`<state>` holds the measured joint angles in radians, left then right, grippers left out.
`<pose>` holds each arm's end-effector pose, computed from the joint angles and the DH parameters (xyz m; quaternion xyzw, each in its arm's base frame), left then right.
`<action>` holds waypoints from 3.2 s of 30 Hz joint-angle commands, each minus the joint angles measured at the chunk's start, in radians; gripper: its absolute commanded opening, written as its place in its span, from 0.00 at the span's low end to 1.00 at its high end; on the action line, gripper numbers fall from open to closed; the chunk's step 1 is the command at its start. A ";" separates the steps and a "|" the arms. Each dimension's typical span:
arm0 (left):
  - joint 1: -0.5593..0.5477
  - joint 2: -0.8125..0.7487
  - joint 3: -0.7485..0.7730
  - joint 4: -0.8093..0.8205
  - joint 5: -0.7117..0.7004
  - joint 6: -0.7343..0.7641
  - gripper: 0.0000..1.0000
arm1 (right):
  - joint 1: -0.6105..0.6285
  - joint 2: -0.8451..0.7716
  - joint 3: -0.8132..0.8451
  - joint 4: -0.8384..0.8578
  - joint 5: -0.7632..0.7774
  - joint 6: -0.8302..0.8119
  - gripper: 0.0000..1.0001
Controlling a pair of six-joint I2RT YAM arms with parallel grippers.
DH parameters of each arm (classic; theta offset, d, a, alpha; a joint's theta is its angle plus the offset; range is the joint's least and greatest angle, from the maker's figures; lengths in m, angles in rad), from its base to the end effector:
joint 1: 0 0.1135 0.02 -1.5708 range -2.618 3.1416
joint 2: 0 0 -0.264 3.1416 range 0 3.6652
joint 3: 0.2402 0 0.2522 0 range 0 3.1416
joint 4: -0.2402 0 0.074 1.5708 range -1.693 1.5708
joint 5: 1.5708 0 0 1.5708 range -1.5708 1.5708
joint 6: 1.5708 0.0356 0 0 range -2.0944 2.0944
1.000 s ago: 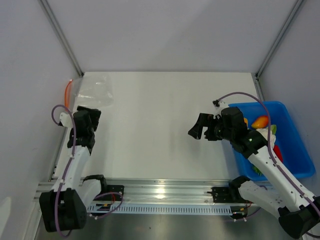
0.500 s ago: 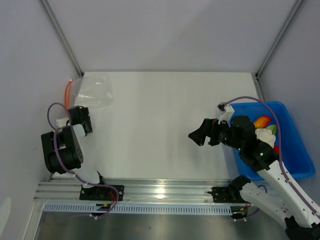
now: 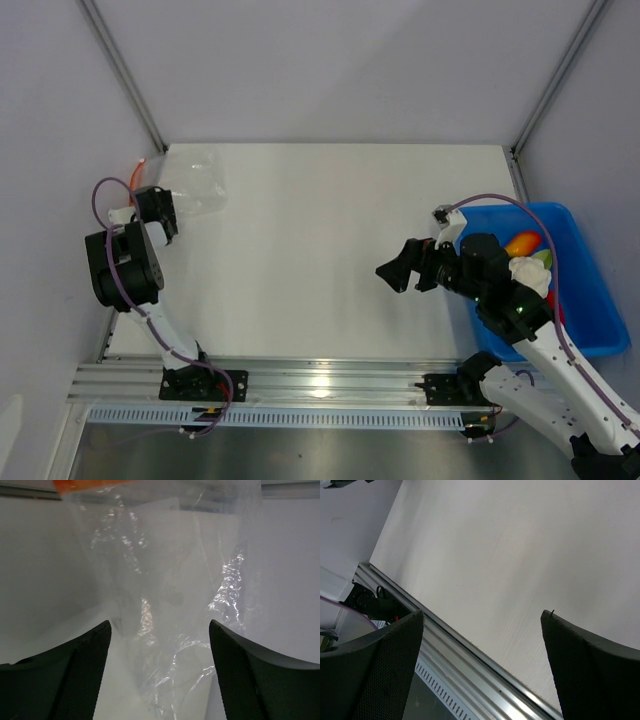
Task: Place the food in the zip-top bag and seal the zipper
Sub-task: Move the zipper food storage bag to the center of the board.
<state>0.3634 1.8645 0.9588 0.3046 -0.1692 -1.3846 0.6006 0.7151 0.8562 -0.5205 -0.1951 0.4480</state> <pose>0.3575 0.1424 0.1488 -0.7014 0.5356 -0.1617 0.4417 0.1247 0.0938 0.3401 -0.1173 0.8173 0.3493 0.4431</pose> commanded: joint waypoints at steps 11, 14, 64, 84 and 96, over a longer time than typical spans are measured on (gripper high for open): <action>0.002 0.154 0.156 0.137 0.076 0.127 0.21 | 0.007 0.003 -0.032 0.056 0.045 -0.035 0.99; 0.008 0.148 0.153 0.143 0.103 0.150 0.01 | 0.007 0.007 -0.034 0.047 0.057 -0.032 0.99; -1.044 -1.114 -0.704 0.118 0.528 0.488 0.91 | 0.194 0.267 0.231 -0.408 0.332 0.201 0.99; -0.803 -1.023 -0.224 -0.558 0.327 0.756 0.79 | 0.194 0.193 0.181 -0.440 0.324 0.195 0.99; -0.678 -0.598 -0.126 -0.314 0.715 0.786 0.78 | 0.194 0.138 0.135 -0.434 0.312 0.192 0.99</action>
<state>-0.3202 1.1931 0.7910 -0.1154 0.3748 -0.6235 0.7902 0.8627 1.0058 -0.9649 0.1085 0.6365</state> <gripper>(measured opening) 0.784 0.993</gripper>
